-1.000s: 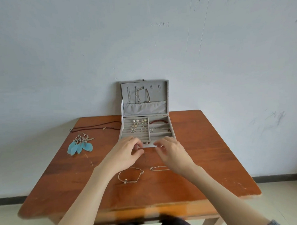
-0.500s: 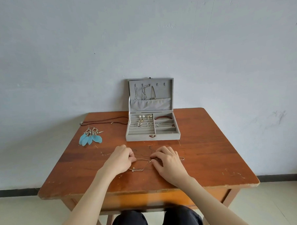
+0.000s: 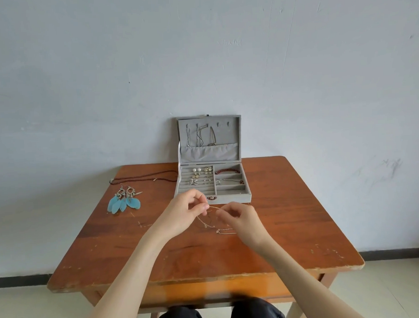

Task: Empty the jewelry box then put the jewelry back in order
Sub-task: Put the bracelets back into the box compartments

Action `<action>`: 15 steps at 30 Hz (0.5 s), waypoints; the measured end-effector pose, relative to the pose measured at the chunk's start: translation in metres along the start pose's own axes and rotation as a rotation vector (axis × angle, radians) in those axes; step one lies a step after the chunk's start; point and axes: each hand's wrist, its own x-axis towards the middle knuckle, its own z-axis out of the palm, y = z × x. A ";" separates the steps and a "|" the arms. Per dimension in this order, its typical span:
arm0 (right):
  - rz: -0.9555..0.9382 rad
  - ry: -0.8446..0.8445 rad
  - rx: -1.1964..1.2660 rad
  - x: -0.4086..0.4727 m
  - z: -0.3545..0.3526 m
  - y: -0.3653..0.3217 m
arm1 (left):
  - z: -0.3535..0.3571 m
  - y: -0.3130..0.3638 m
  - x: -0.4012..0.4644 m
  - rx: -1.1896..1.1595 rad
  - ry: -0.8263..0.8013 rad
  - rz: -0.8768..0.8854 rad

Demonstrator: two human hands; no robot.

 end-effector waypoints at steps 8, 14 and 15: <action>0.159 0.029 0.182 0.024 -0.048 0.010 | 0.011 -0.003 0.022 -0.140 0.007 -0.121; 0.216 0.099 0.154 0.056 -0.066 0.018 | 0.028 0.003 0.062 -0.110 0.172 -0.133; 0.218 0.118 0.116 0.063 -0.069 0.020 | 0.030 0.003 0.071 -0.082 0.202 -0.132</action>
